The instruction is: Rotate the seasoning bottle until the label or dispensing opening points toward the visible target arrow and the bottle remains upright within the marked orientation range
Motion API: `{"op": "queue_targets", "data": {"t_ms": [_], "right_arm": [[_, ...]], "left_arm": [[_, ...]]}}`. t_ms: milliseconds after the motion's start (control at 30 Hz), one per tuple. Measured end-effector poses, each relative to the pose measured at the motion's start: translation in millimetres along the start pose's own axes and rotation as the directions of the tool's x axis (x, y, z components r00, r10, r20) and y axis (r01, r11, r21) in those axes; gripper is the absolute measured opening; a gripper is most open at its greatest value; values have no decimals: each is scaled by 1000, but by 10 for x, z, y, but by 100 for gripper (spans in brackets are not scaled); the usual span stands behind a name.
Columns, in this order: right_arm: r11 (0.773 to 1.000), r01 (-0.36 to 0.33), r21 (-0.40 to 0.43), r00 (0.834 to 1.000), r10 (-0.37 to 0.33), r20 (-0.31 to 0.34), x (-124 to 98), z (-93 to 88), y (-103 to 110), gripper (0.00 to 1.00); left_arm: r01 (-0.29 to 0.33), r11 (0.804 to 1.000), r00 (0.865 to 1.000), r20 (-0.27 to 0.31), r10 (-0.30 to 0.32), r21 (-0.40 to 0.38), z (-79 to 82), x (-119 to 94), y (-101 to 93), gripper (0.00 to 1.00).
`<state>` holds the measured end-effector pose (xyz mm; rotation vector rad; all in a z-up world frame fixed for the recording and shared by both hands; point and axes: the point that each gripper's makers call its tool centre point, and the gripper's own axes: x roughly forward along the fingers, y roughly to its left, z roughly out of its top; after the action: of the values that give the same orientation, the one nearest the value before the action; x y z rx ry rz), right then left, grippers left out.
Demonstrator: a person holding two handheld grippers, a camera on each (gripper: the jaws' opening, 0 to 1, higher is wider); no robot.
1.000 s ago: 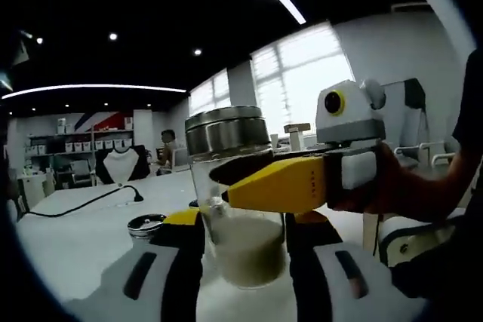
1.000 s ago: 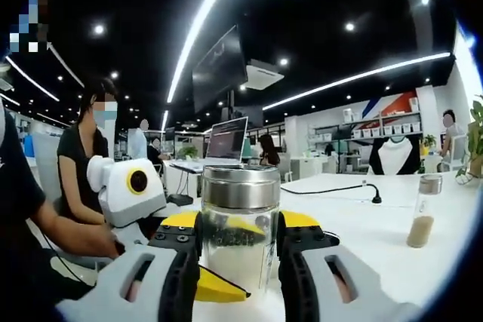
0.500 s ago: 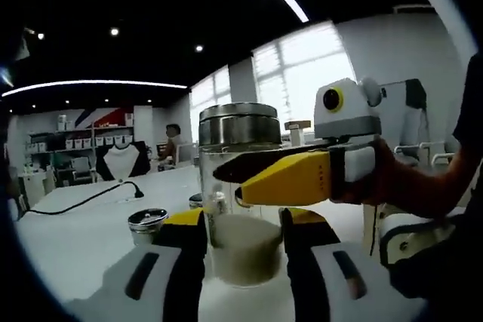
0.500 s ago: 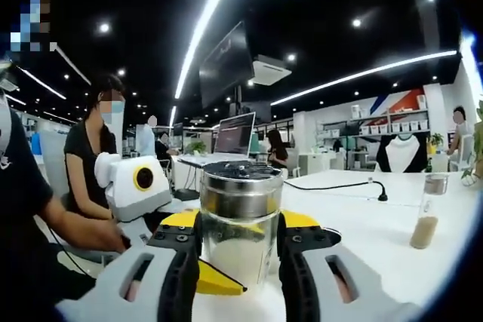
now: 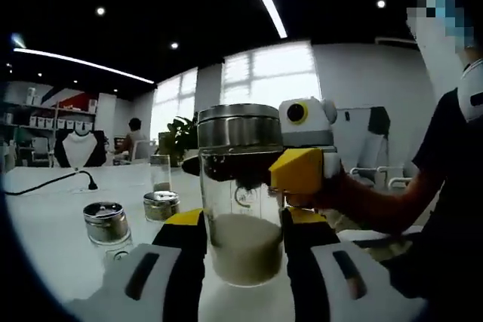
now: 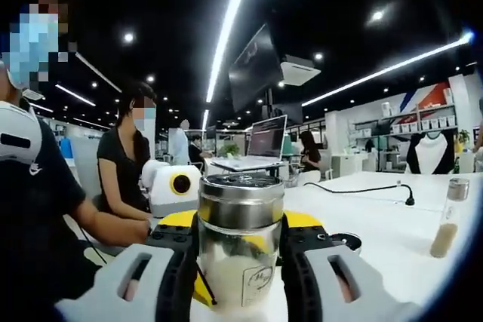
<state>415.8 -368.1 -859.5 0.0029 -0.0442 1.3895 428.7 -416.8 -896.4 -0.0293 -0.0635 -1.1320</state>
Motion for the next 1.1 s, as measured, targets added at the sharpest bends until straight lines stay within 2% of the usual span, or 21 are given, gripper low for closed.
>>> {"op": "queue_targets", "data": {"t_ms": [100,233,367,567,733,933,1100], "right_arm": [[999,21,-29,999,-22,-42,14,-65,-11,40],[996,56,-65,997,-60,-55,46,-95,-33,40],[994,90,-60,995,-92,-44,57,-85,-77,40],[979,173,-107,984,-177,-27,110,-54,-126,40],[929,315,-192,948,-317,24,157,10,-227,40],[912,386,-136,922,-377,87,147,57,-310,39],[899,415,-142,909,-403,102,204,-4,-340,39]], "left_arm": [[-7,1000,999,-31,8,21,-62,17,11,42],[-22,999,999,-41,24,48,-92,16,53,43],[-44,997,998,-31,46,64,-79,22,88,44],[-97,992,995,-13,99,85,-74,51,151,46],[-175,981,984,6,176,88,-53,39,262,45],[-214,974,977,17,213,74,-39,22,319,45],[-244,968,970,4,244,63,-116,37,361,47]]}}
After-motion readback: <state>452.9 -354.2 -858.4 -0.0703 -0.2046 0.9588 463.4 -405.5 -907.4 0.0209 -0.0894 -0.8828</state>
